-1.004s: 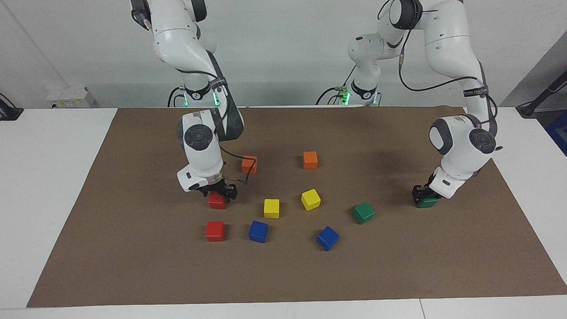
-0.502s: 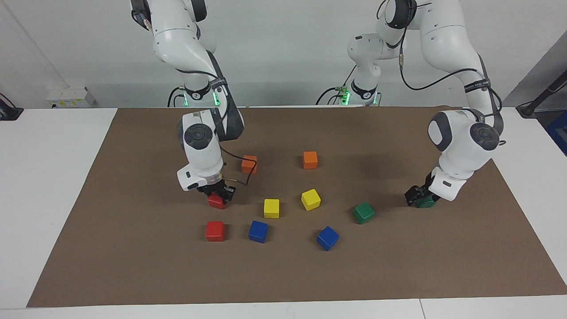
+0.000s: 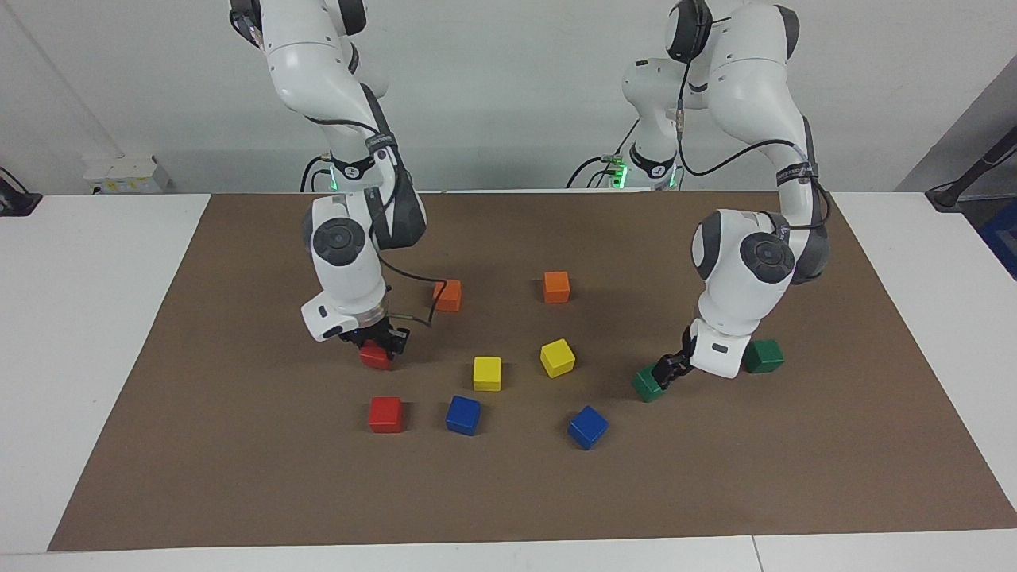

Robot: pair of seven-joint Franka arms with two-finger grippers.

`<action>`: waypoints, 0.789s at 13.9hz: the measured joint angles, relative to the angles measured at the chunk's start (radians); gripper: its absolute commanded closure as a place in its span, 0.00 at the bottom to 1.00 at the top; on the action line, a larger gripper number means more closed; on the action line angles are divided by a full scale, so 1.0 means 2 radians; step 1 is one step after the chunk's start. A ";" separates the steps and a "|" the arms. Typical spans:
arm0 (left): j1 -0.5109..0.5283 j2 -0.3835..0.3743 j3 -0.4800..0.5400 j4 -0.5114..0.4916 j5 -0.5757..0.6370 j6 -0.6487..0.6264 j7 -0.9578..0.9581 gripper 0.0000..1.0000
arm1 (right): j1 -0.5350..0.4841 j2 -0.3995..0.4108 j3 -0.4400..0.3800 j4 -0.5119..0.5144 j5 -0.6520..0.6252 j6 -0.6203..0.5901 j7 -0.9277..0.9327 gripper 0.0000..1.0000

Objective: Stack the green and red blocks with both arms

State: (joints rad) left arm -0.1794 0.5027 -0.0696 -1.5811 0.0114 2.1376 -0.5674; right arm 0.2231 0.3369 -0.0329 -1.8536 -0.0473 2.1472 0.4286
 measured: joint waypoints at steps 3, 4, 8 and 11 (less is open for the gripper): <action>-0.012 0.011 0.000 0.001 0.000 0.016 -0.024 0.00 | -0.044 -0.031 -0.001 -0.004 0.000 -0.022 -0.077 1.00; -0.015 0.013 0.000 0.002 0.000 0.017 -0.028 0.00 | -0.054 -0.036 -0.001 -0.012 0.000 -0.022 -0.095 1.00; -0.022 0.018 0.000 -0.008 0.009 0.035 -0.042 0.00 | -0.065 -0.040 -0.001 -0.074 0.000 0.065 -0.132 1.00; -0.029 0.022 0.000 -0.021 0.010 0.046 -0.051 0.30 | -0.065 -0.040 -0.001 -0.095 0.000 0.092 -0.148 1.00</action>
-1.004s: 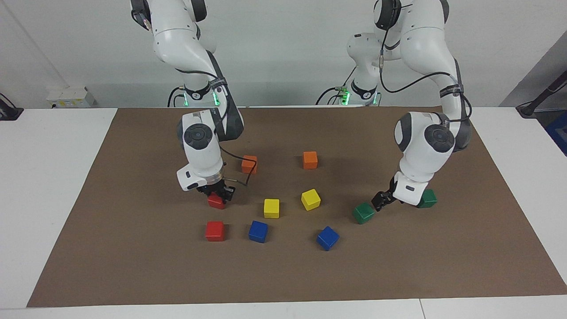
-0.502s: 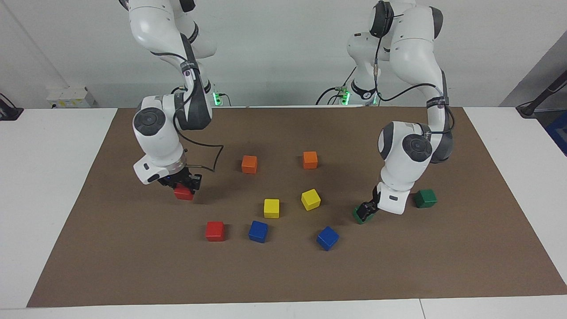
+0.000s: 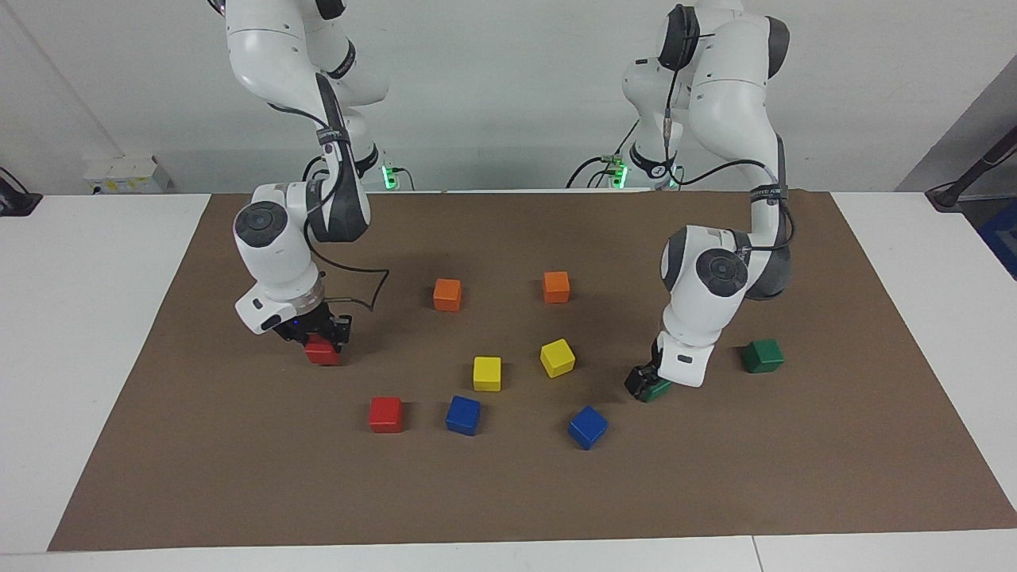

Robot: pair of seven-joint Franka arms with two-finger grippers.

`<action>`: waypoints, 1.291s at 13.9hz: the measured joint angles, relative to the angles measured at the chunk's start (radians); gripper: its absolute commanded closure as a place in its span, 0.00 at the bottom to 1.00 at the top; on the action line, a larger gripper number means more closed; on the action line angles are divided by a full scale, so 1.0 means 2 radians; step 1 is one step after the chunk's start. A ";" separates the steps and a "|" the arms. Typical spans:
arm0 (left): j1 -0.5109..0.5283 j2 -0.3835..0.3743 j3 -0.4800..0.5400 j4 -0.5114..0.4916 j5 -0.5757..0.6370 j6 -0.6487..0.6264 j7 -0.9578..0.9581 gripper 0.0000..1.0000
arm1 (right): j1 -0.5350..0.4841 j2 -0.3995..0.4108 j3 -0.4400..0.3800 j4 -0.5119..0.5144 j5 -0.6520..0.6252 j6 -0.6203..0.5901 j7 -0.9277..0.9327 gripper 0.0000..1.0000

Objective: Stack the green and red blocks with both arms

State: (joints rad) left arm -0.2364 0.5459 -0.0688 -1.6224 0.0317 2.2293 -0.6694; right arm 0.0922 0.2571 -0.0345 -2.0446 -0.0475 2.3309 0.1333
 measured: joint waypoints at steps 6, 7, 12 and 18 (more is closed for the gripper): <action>0.002 -0.001 0.006 0.011 0.034 -0.049 -0.007 1.00 | -0.020 0.000 0.000 -0.028 0.000 0.055 -0.041 1.00; 0.009 -0.005 0.007 0.017 0.039 -0.066 0.014 1.00 | -0.023 0.000 0.000 -0.028 0.000 0.057 -0.045 1.00; 0.101 -0.060 0.009 0.021 0.001 -0.144 0.219 1.00 | -0.029 0.000 0.000 -0.029 0.000 0.058 -0.049 0.77; 0.166 -0.070 0.008 0.002 -0.031 -0.152 0.402 1.00 | -0.029 0.000 0.002 -0.026 0.002 0.054 -0.045 0.00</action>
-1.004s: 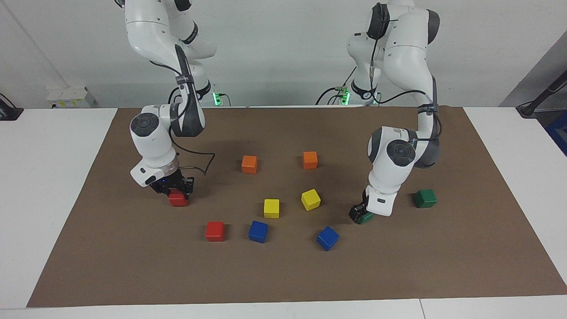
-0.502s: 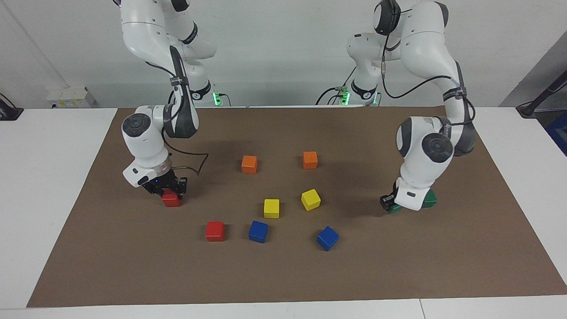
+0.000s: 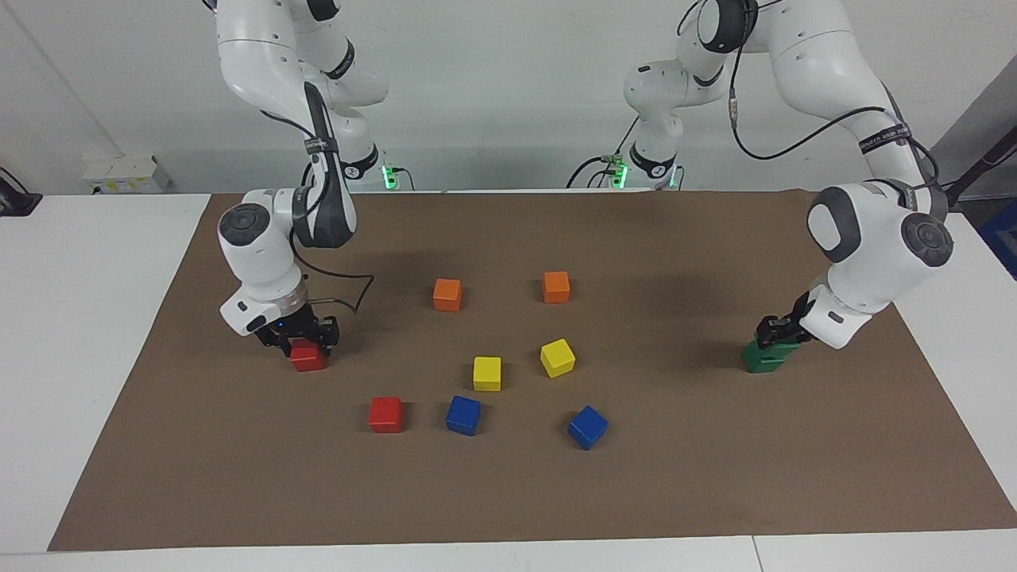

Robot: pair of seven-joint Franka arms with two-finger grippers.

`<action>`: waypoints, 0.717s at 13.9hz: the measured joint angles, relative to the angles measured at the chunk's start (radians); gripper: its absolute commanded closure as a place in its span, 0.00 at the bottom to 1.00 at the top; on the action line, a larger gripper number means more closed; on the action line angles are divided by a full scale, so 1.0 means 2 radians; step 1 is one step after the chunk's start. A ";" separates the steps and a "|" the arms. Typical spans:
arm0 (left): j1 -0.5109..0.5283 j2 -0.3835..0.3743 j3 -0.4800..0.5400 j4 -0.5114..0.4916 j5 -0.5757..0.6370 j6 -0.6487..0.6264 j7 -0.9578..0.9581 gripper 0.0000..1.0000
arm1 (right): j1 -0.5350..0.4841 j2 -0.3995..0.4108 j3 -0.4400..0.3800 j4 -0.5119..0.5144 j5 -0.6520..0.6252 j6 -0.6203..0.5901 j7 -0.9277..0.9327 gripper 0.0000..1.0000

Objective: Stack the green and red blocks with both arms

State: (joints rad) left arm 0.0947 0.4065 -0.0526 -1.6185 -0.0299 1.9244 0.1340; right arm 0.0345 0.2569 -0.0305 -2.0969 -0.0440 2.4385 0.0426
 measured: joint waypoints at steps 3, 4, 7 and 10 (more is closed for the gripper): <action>-0.002 0.000 -0.004 0.000 0.000 0.002 0.011 1.00 | 0.016 -0.001 0.004 0.070 0.000 -0.112 0.031 0.00; -0.003 0.000 -0.004 0.000 0.000 0.003 0.014 1.00 | 0.028 0.001 0.005 0.115 0.000 -0.164 0.052 0.00; 0.000 0.000 -0.001 -0.001 0.000 0.011 0.017 1.00 | 0.067 0.023 0.006 0.207 0.000 -0.229 0.118 0.00; 0.001 0.000 0.001 -0.006 0.000 0.016 0.017 1.00 | 0.081 0.078 0.006 0.246 0.000 -0.227 0.169 0.00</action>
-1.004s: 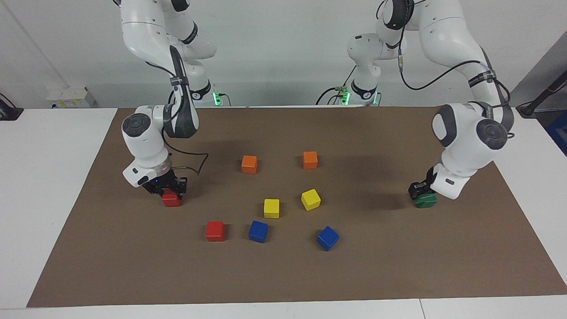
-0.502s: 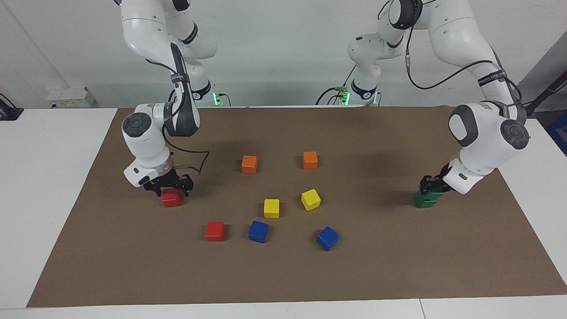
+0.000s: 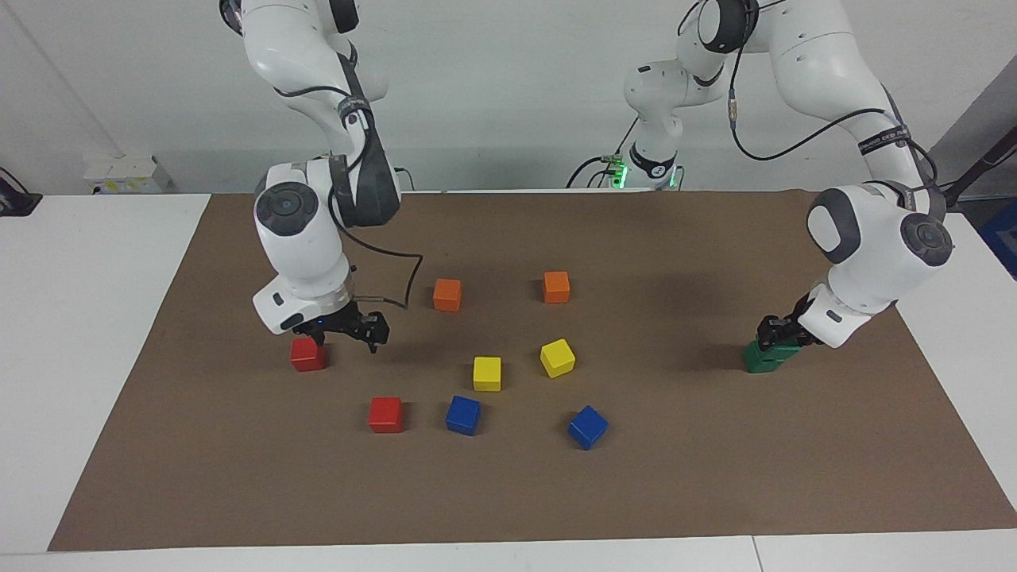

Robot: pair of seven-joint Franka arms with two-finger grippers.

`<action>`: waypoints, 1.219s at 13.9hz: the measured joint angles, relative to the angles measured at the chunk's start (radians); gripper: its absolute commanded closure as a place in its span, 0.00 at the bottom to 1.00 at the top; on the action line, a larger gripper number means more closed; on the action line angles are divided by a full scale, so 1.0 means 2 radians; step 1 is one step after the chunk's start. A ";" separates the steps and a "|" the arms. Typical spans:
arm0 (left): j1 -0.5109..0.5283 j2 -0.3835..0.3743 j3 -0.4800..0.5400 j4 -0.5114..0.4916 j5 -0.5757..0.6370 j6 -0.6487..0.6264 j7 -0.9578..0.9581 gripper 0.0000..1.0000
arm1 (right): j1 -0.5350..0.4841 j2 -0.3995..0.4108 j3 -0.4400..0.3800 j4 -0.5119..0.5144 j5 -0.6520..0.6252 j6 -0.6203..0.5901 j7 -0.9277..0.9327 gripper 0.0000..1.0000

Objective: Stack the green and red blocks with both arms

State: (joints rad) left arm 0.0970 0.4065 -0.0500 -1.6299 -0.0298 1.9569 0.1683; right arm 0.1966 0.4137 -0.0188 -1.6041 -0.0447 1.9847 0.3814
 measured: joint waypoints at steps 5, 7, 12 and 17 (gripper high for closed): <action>0.000 0.000 0.006 -0.014 0.002 0.016 0.000 1.00 | 0.017 0.087 0.000 0.085 -0.001 -0.004 0.021 0.00; 0.000 0.000 0.007 -0.014 0.002 0.019 0.001 1.00 | 0.022 0.099 0.000 0.108 -0.003 -0.004 0.016 0.00; 0.000 -0.002 0.007 -0.026 0.003 0.032 0.001 0.01 | 0.022 0.126 0.000 0.114 -0.003 0.045 -0.024 0.00; 0.000 -0.006 0.007 -0.035 0.003 0.040 0.002 0.00 | 0.021 0.140 0.002 0.118 -0.004 0.059 -0.042 0.02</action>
State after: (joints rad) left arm 0.0972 0.3948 -0.0367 -1.7005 -0.0243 2.0368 0.1731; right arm 0.2389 0.6940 -0.0146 -1.3671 -0.0533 2.1025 0.2980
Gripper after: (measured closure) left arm 0.322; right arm 0.000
